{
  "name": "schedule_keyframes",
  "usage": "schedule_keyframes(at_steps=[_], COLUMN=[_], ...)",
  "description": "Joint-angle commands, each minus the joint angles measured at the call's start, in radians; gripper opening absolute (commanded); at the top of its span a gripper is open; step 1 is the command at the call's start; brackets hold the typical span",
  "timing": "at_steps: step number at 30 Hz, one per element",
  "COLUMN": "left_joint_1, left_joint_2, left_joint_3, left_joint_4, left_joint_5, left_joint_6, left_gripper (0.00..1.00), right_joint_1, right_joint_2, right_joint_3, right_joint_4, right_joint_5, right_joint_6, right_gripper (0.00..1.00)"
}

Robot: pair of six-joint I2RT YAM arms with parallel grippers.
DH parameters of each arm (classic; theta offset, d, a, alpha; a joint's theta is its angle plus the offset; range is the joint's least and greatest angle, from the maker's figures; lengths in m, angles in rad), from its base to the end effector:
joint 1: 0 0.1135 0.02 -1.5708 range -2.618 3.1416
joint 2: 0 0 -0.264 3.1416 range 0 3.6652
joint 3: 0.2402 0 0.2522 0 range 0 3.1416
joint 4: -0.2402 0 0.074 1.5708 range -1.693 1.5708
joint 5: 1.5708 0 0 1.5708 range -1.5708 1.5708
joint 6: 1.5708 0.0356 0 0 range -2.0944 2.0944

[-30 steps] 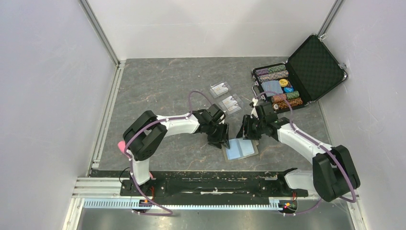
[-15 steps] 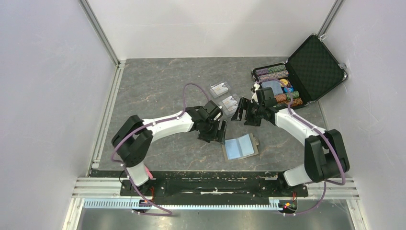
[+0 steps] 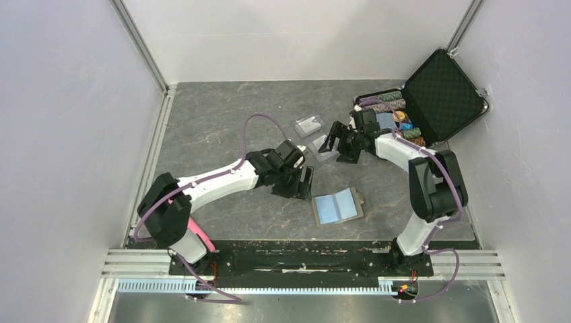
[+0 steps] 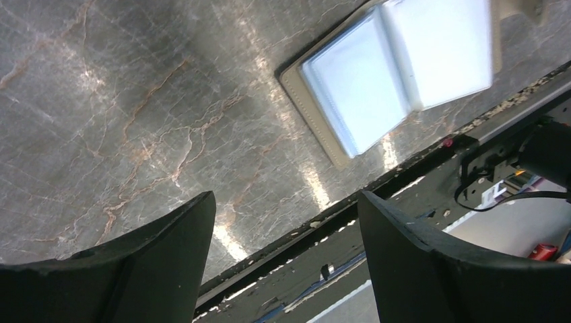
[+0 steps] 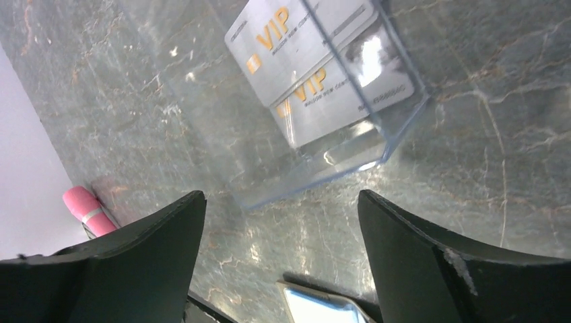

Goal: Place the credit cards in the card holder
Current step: Move the storage box to the center of the board.

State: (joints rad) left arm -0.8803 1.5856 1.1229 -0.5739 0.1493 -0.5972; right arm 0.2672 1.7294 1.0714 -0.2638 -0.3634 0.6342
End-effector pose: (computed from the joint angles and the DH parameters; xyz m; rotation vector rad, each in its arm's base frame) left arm 0.2032 -0.2543 0.2278 0.4468 2.7336 -0.6634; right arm 0.3410 0.1065 0.1864 0.3159 2.5809 0.8095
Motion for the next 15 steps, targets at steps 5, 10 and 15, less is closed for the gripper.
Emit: schedule_keyframes(at_steps=[5, 10, 15], left_joint_1=[0.003, 0.003, 0.011], left_joint_2=[-0.06, -0.083, -0.1], left_joint_3=[-0.069, -0.08, -0.047], left_joint_4=[0.02, 0.019, -0.014], left_joint_5=[-0.005, -0.021, -0.037], left_joint_6=[-0.012, -0.027, -0.023], left_gripper=[0.82, 0.82, 0.82], right_joint_1=[-0.022, -0.019, -0.007], right_joint_2=[0.096, 0.151, 0.168], right_joint_3=[0.151, 0.226, 0.271], right_joint_4=[-0.066, -0.15, -0.215], right_joint_5=[0.094, 0.101, 0.083], right_joint_6=[-0.015, -0.094, -0.175], right_gripper=[0.67, 0.42, 0.29])
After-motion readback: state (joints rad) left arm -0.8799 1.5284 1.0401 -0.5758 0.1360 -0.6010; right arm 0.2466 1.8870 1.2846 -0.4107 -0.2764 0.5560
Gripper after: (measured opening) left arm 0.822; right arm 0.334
